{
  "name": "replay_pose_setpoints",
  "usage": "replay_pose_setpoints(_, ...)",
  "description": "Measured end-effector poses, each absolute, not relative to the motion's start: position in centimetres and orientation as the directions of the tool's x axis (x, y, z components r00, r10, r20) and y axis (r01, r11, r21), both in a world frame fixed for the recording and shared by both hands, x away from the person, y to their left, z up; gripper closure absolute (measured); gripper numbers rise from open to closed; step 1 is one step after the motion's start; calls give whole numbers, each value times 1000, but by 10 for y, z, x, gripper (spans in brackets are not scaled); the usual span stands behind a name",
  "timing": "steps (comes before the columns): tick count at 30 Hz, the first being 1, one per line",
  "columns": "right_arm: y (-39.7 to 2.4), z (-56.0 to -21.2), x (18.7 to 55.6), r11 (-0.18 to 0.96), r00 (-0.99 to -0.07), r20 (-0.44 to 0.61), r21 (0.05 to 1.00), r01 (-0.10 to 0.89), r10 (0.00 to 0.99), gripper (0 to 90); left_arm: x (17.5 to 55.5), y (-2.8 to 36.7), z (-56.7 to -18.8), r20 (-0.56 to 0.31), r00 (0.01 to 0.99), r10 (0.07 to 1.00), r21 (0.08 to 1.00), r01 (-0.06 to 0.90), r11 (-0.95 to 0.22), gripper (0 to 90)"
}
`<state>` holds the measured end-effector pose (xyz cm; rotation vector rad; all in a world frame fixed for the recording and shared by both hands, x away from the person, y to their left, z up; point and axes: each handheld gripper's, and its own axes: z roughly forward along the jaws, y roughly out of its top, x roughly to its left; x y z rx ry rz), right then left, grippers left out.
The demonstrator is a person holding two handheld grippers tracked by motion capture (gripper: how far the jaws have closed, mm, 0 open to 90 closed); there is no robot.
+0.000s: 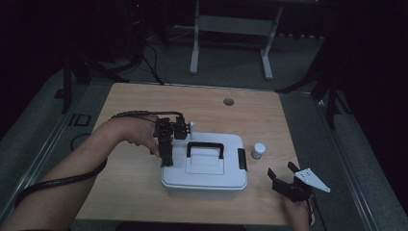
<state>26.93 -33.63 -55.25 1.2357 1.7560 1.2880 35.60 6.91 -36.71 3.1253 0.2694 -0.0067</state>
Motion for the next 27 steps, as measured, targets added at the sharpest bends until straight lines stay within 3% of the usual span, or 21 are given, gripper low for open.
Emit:
replay_pose_setpoints(8,-336,-553,269,81,-365,45,943,322,930,115,358,52,-369,-1,990,140,-4,140,-990,71)
replay_pose_setpoints(13,-337,-553,269,77,-369,52,942,327,928,115,358,38,-371,6,993,115,-20,115,-993,158)
replay_pose_setpoints(17,-336,-553,270,83,-375,51,940,332,926,115,359,30,-375,30,994,109,-33,110,-993,301)
replay_pose_setpoints(26,-337,-553,270,82,-376,53,939,334,925,116,365,23,-373,6,994,113,-20,113,-993,458)
replay_pose_setpoints(27,-337,-553,270,82,-375,53,939,334,925,116,364,18,-372,8,995,95,-19,95,-995,509)
